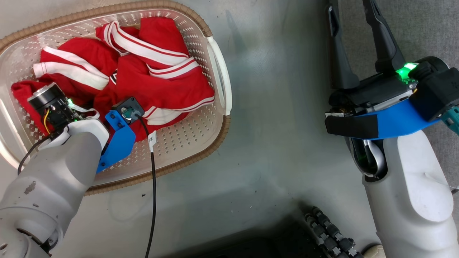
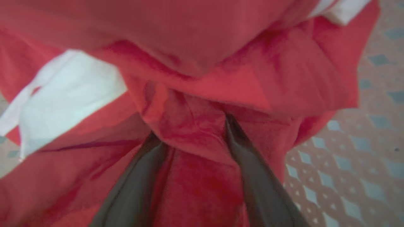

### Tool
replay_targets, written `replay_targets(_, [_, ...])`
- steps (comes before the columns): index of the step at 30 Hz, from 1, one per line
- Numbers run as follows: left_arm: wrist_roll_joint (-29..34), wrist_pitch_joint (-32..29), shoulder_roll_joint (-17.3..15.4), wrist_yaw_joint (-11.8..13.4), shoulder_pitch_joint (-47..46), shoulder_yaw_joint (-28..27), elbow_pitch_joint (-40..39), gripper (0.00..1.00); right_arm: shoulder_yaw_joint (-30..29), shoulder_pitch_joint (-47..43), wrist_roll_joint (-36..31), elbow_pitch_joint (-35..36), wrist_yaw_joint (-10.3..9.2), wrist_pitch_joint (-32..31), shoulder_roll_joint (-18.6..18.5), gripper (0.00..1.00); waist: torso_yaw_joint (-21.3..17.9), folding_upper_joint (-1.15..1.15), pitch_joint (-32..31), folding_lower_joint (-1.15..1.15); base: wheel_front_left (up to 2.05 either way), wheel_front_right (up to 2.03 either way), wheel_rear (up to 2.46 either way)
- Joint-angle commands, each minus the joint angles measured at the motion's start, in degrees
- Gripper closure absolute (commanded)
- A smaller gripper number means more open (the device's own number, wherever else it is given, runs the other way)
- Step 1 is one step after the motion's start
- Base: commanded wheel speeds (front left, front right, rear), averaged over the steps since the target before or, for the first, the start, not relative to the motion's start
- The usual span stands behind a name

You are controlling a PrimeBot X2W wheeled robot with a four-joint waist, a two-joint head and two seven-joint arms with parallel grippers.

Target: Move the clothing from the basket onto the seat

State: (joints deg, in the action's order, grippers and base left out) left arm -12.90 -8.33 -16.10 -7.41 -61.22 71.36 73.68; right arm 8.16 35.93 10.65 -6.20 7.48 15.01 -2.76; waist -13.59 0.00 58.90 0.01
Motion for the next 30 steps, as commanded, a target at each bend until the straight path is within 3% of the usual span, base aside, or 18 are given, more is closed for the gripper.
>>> replay_targets(1, [0.20, -0.14, -0.16, -0.07, -1.08, 0.36, 0.03, 0.83, -0.15, 0.80, 0.17, 0.26, 0.03, 0.25, -0.22, 0.00, -0.01, 0.00, 0.05, -0.01, 0.00, 0.00, 0.00])
replay_targets(2, [0.05, -0.17, 0.04, -0.07, -1.28, 0.52, 0.01, 1.00, -0.20, 0.85, 0.11, 0.16, 0.03, 0.25, -0.22, 0.00, -0.01, 0.00, 0.03, -0.01, 0.00, 0.00, 0.00])
replay_targets(12, [-1.37, -0.71, 2.18, -0.07, -1.29, 1.23, 0.03, 1.00, -0.25, 0.69, -0.18, -0.58, 0.03, 0.25, -0.22, 0.00, 0.19, 0.00, -2.08, -0.01, 0.00, 0.00, 0.00])
replay_targets(20, [-3.35, 0.70, 6.38, -0.06, -0.31, 0.98, -0.18, 1.00, -1.61, -1.67, -1.76, -1.54, 0.03, 0.25, -0.22, 0.00, 1.93, 0.00, -6.53, -0.01, 0.00, 0.00, 0.00])
replay_targets(30, [-6.67, 9.29, 8.64, -0.06, 3.32, 0.79, -2.26, 1.00, -2.98, -4.98, -3.91, -2.90, 0.03, 0.25, -0.72, 0.00, 5.12, 0.00, -15.52, -0.01, 0.00, 0.00, 0.00])
